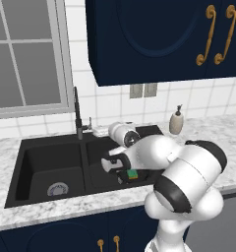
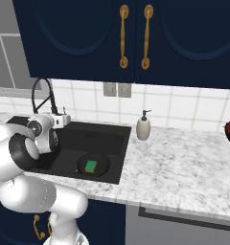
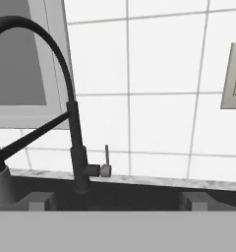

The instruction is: Pick the pan and sponge and place them into the sink. Then turn on the water.

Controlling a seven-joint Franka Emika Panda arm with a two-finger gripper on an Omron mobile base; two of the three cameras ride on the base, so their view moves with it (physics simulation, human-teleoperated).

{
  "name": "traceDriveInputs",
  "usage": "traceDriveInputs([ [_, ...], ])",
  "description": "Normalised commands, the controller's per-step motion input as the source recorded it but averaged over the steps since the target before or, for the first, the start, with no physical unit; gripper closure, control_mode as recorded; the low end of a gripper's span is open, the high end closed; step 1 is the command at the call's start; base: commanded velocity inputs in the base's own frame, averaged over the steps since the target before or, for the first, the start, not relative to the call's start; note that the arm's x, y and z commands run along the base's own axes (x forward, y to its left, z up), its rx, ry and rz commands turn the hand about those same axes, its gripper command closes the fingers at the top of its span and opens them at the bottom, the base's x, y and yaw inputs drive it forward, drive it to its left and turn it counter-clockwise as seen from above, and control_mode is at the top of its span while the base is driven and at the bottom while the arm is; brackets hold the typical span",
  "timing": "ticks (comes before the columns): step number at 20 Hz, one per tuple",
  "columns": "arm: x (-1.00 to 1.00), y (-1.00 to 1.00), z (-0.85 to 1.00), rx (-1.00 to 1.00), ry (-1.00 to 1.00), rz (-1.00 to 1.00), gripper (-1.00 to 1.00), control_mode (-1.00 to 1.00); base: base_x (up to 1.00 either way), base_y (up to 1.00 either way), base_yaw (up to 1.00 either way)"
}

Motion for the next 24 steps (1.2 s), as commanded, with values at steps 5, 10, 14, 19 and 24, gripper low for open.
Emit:
traceDriveInputs([
  [5, 0.19, -0.01, 0.0, 0.0, -0.03, 0.04, -1.0, -1.0, 0.0, 0.0, 0.0],
  [10, 0.22, 0.0, 0.0, 0.0, -0.02, 0.02, -1.0, -1.0, 0.0, 0.0, 0.0],
  [14, 0.33, 0.0, 0.0, 0.0, -0.02, 0.01, -1.0, -1.0, 0.0, 0.0, 0.0],
  [19, 0.4, 0.0, 0.0, 0.0, -0.01, 0.0, -1.0, -1.0, 0.0, 0.0, 0.0],
  [24, 0.26, 0.0, -0.01, 0.0, 0.0, 0.0, -1.0, -1.0, 0.0, 0.0, 0.0],
])
